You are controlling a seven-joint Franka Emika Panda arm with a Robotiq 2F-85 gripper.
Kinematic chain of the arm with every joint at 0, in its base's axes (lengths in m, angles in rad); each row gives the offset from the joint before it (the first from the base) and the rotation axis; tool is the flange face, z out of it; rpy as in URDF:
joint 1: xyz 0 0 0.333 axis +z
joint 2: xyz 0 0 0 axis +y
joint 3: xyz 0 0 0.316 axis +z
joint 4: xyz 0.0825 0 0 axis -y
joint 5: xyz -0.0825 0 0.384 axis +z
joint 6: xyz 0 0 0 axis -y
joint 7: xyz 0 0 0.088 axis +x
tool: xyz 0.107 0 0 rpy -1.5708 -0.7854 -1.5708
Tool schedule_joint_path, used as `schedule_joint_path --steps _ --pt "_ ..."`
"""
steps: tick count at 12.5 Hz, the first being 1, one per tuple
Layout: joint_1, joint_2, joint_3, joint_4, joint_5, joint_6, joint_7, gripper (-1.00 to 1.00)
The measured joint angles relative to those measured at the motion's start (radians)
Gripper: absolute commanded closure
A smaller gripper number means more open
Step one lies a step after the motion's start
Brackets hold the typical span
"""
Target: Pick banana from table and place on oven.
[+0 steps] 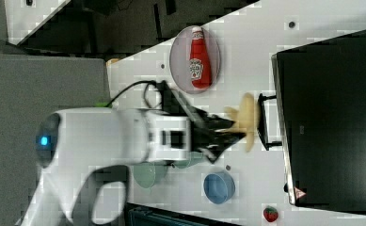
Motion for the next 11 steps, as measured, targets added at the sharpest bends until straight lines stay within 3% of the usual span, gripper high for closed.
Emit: schedule_joint_path --steps 4,7,11 --pt "-0.008 0.120 -0.126 0.008 0.041 0.142 -0.231 0.47" --pt "-0.024 0.157 -0.146 -0.031 0.029 0.177 -0.313 0.41" --pt "-0.017 0.188 -0.133 -0.018 0.074 0.177 -0.338 -0.46"
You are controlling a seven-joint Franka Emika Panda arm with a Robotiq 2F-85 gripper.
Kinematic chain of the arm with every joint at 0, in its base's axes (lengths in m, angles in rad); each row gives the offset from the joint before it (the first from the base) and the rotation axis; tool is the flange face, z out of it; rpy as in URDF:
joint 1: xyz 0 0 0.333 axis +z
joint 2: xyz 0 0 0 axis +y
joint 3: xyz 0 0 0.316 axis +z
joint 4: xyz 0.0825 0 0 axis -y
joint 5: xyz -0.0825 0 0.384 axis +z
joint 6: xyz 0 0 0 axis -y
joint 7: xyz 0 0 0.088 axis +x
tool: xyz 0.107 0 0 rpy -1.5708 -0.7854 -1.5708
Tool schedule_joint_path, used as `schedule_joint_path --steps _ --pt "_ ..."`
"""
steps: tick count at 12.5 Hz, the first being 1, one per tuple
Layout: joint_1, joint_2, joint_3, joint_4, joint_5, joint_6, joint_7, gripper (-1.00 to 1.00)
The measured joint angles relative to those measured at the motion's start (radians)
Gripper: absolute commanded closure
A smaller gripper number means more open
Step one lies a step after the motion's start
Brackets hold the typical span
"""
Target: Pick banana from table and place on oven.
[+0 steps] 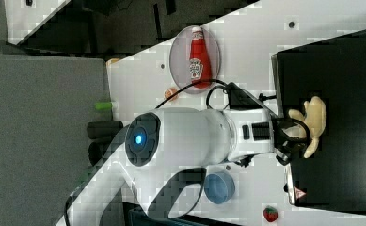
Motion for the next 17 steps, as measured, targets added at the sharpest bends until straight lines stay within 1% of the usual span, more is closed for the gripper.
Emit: schedule_joint_path --steps 2,3,6,8,10,11,12,13,14,15,16,17 --pt "0.021 -0.008 0.000 0.002 0.004 0.021 0.000 -0.90" --pt "0.026 -0.020 0.001 0.002 0.003 0.021 -0.001 -1.00" --pt "0.027 -0.042 0.001 0.038 -0.003 -0.007 -0.006 -1.00" --pt "0.028 -0.070 0.007 0.082 -0.011 -0.050 -0.042 -1.00" --pt "0.052 -0.113 0.003 0.160 -0.033 -0.158 -0.043 -1.00" --pt "0.049 -0.151 0.025 0.184 -0.027 -0.191 -0.033 -1.00" --pt "0.050 -0.204 0.053 0.182 -0.002 -0.216 0.001 -1.00" --pt "0.059 -0.255 0.080 0.185 -0.002 -0.285 0.047 -1.00" --pt "0.056 -0.306 0.129 0.185 -0.005 -0.390 0.125 -1.00" --pt "0.035 -0.352 0.217 0.180 -0.017 -0.473 0.244 -1.00" --pt "0.041 -0.387 0.299 0.174 -0.038 -0.487 0.360 -1.00" --pt "0.057 -0.400 0.376 0.188 -0.037 -0.495 0.461 -1.00"
